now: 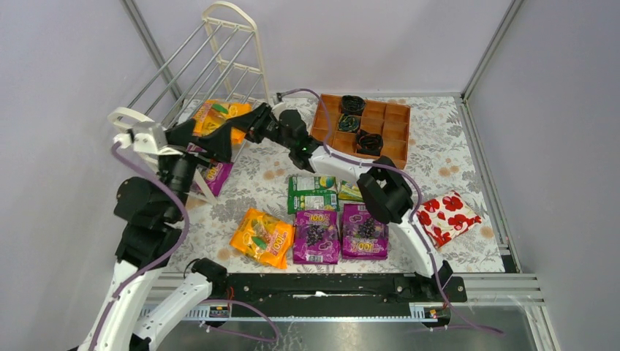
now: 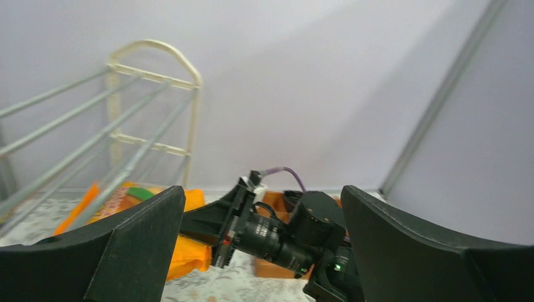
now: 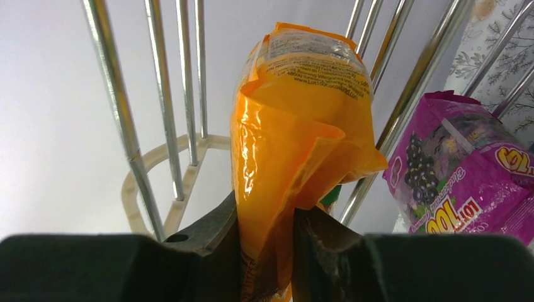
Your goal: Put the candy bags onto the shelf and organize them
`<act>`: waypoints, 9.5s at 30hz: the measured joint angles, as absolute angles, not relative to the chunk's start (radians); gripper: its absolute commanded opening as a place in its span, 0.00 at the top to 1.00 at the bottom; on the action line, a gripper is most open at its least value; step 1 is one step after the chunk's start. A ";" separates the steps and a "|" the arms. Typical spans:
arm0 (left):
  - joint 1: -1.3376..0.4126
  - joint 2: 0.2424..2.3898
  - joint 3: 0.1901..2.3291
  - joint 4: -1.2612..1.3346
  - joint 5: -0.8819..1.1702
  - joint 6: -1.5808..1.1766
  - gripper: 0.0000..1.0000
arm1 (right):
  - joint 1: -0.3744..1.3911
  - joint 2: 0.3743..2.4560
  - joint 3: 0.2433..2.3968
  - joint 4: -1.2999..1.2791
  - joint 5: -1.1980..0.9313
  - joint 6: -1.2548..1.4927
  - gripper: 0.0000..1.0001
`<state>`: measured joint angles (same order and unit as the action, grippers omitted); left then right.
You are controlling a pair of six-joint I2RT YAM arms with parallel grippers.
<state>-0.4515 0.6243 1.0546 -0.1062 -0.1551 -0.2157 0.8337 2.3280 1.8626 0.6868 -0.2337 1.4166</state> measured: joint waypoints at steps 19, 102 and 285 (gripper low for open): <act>-0.447 0.466 1.106 -0.157 -0.391 -0.207 0.01 | 0.931 2.635 2.393 0.461 -0.153 1.384 0.66; -0.466 0.652 0.979 -0.117 -0.076 -0.285 0.01 | 1.220 1.662 0.939 0.267 -0.235 0.819 0.01; -0.504 0.427 0.939 -0.080 -0.300 -0.259 0.01 | 0.888 2.733 2.556 0.450 0.259 1.533 0.42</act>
<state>-0.5037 0.4267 0.9390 -0.0799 -0.3000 -0.2592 0.8879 2.7331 2.5561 0.4500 0.2588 1.5333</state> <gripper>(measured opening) 0.988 0.511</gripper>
